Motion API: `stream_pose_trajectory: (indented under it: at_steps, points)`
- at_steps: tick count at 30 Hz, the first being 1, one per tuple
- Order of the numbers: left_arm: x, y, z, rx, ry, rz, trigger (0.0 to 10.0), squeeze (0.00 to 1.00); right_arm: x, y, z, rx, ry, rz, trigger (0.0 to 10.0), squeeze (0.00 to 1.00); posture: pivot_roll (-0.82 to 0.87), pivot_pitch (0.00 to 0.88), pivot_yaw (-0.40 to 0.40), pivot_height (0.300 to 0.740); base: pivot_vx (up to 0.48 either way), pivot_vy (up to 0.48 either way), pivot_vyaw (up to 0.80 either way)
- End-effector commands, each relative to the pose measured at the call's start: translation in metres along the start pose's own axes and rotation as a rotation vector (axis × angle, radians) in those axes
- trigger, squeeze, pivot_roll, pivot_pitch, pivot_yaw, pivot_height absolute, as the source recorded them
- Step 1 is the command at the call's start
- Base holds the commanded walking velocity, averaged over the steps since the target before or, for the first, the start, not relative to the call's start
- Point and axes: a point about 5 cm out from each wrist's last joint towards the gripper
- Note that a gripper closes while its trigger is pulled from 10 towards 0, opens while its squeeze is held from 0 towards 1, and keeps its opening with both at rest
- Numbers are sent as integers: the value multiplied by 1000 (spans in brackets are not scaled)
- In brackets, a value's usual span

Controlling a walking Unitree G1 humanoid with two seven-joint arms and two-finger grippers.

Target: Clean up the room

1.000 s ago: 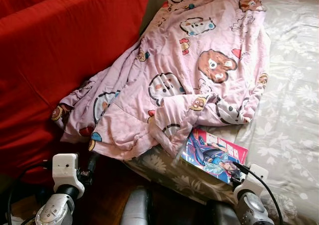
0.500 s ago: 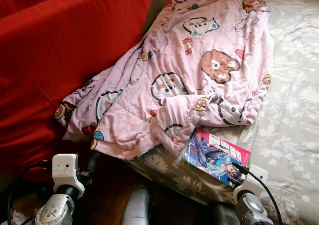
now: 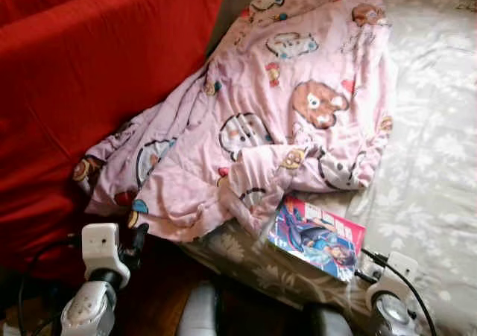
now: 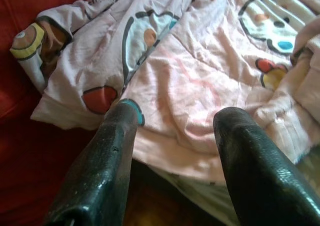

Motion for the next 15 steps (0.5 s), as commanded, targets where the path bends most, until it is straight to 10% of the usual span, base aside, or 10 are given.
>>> stream_pose_trajectory:
  at_steps: [1,7,8,9,10,15]
  points:
    - [-3,-10,-10,6,49,-26,10000,0,0,9,-9,-31,59,66,0,0,212,19,43,640,0,0,0]
    - [0,-31,-22,0,103,-97,10000,0,-1,17,-20,-40,146,126,0,0,159,0,21,640,0,0,0]
    - [0,-43,-25,-1,116,-145,10000,0,-2,16,-23,-48,168,129,4039,0,148,0,22,640,0,0,0]
    - [-1,-48,-26,-3,121,-163,10000,0,-2,15,-23,-49,174,126,4039,0,145,0,23,640,0,0,0]
    - [-1,-53,-28,-7,131,-188,10000,0,-2,15,-23,-56,184,126,10000,0,137,0,24,640,0,0,0]
    - [-4,-78,-31,-40,155,-302,10000,0,-4,6,-33,-35,273,70,10000,0,101,0,40,640,0,0,0]
Point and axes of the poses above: a point about 5 cm out from each wrist's last joint towards the gripper, its own x axis pointing out of the wrist towards the gripper, its own y axis along the axis of the wrist's last joint, z = x × y, and after that the axes turned 10 degrees about -x, right-handed
